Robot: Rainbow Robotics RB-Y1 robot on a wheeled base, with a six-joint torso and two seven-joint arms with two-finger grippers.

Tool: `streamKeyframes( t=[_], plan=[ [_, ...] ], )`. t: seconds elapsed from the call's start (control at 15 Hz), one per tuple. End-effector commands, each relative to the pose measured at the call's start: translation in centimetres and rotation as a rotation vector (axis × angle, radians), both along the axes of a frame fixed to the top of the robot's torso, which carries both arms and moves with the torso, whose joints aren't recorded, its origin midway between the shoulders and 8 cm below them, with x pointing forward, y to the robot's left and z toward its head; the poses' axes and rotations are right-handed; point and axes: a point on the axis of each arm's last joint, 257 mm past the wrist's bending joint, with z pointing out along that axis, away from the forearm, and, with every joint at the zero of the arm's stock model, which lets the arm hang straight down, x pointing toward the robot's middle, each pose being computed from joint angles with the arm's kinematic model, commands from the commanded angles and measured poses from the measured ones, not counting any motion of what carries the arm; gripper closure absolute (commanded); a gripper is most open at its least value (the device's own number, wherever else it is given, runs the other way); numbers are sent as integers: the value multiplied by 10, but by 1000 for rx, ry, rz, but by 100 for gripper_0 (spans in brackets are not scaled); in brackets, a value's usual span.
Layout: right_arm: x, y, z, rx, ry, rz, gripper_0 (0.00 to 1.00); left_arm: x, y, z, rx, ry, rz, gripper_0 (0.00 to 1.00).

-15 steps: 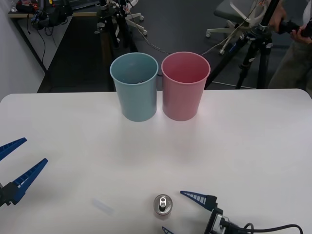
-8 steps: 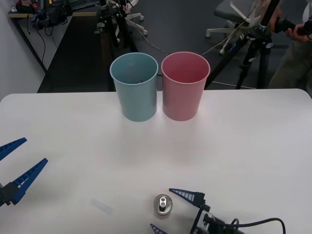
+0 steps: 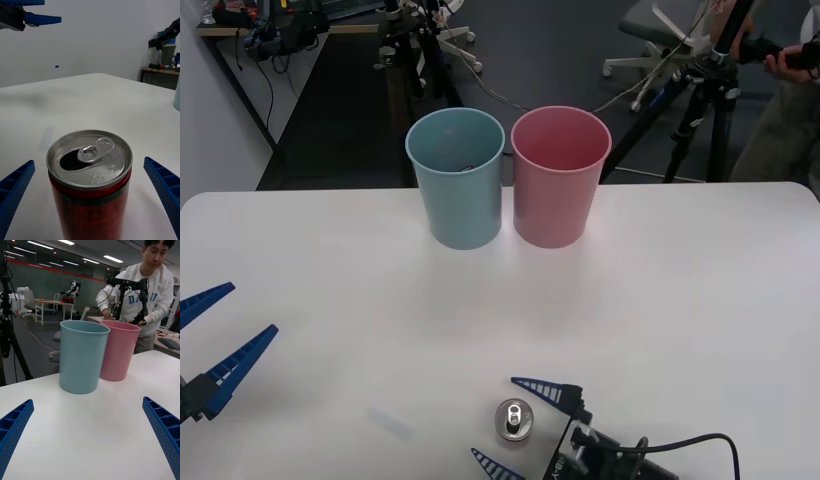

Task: Grasp the object on the table and drop it into the matching bin: aluminum can to the light blue bin, PET bottle to the pink bin.

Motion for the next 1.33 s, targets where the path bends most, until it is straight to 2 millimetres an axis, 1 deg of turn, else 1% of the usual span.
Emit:
streamKeyframes(
  t=[0.07, 0.13, 0.2, 0.73, 0.87, 1.0, 1.2, 1.33],
  plan=[
    [0, 2, 2, 6, -3, 3, 0, 0, 0, 0, 0, 0, 0, 0],
    [0, 3, 2, 6, -4, 5, 14, 0, 0, 0, 0, 0, 0, 0],
    [0, 3, 3, 7, -7, 5, 100, 0, 0, 0, 0, 0, 0, 0],
    [1, 3, 5, 15, -9, 2, 100, 0, 0, 0, 0, 0, 0, 0],
    [3, 2, 9, 28, -10, -3, 100, 0, 0, 0, 0, 0, 0, 0],
    [9, -2, 18, 37, -25, -12, 100, 0, 0, 0, 0, 0, 0, 0],
    [21, -7, 47, 77, -47, -23, 100, 0, 0, 0, 0, 0, 0, 0],
    [33, -9, 73, 101, -51, -45, 100, 0, 0, 0, 0, 0, 0, 0]
  ],
)
